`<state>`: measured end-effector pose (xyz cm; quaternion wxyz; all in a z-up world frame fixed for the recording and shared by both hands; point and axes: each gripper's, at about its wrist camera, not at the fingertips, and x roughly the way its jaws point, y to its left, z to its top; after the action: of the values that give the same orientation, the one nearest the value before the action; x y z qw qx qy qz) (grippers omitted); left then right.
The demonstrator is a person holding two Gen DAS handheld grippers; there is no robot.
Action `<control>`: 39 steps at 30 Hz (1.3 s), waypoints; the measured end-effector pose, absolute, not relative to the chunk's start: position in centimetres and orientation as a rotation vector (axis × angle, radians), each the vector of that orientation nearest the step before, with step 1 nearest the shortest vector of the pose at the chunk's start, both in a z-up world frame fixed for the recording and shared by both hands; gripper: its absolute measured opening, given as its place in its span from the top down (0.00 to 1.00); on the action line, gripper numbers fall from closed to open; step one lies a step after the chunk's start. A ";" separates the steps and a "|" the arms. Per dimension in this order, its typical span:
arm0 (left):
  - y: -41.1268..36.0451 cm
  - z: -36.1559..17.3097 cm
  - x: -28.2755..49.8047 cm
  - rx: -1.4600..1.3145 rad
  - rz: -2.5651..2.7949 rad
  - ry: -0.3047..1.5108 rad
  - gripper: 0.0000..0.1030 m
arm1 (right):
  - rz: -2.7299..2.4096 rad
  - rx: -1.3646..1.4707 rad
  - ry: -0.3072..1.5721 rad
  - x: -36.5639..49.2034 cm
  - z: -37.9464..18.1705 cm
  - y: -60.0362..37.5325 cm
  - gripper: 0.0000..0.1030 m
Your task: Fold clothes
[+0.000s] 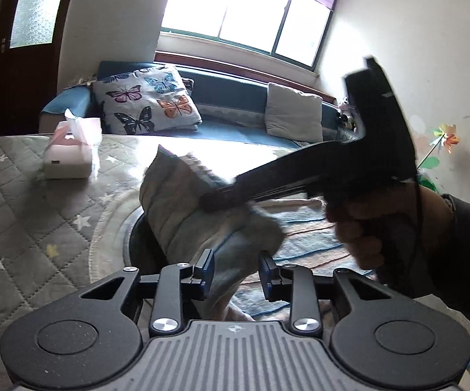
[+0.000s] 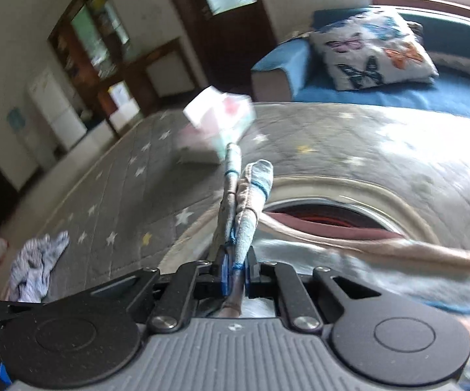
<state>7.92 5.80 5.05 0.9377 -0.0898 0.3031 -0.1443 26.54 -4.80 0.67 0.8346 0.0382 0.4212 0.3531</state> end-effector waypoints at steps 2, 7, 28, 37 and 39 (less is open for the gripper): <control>5.4 4.9 8.3 -0.178 -0.298 0.633 0.67 | 0.723 0.136 0.892 26.8 0.6 -7.1 0.92; 3.9 4.1 9.6 -0.158 -0.314 0.669 0.67 | 0.659 0.225 0.870 26.9 0.3 -12.5 0.92; -1.3 1.1 14.6 -0.037 -0.346 0.790 0.67 | 0.563 0.431 0.804 26.1 -1.4 -24.0 0.93; -2.7 0.8 15.2 -0.007 -0.361 0.812 0.67 | 0.487 0.480 0.851 26.2 -4.0 -27.2 0.93; -3.0 0.7 15.4 0.001 -0.365 0.814 0.67 | 0.480 0.483 0.846 26.2 -4.1 -27.4 0.92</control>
<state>15.36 -3.01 0.75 0.9021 0.0005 0.3938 -0.1763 26.22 -27.36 -4.11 0.8561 0.2298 0.4025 0.2285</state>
